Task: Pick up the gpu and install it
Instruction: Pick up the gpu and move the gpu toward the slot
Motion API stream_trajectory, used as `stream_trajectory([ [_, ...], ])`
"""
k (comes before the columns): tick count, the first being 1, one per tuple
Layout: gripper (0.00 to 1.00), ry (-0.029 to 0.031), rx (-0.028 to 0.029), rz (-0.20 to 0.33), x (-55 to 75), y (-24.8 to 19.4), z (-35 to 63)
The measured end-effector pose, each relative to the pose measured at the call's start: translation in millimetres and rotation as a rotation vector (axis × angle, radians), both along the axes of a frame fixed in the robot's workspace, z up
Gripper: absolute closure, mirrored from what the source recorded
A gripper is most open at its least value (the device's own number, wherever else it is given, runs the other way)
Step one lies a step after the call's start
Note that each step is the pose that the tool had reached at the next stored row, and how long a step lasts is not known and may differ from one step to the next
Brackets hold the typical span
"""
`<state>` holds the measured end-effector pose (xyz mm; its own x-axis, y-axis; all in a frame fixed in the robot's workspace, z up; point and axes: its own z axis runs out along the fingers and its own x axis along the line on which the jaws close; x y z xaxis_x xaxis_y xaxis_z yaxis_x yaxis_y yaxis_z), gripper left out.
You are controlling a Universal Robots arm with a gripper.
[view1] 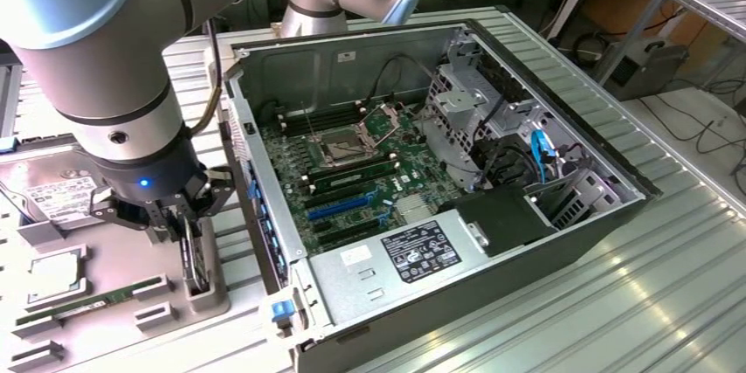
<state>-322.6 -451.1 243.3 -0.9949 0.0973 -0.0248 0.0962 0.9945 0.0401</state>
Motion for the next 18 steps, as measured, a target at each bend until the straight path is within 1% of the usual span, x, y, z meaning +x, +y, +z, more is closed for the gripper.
stream_trajectory([
  [2,0.73,0.0000,0.0000,0.009,0.0,0.0,0.0],
  [6,0.73,-0.0001,0.0000,0.051,0.0,0.0,0.0],
  [12,0.74,0.0001,0.0001,0.097,0.0,0.0,-0.1],
  [18,0.74,0.0002,0.0001,0.102,0.0,0.0,-0.1],
])
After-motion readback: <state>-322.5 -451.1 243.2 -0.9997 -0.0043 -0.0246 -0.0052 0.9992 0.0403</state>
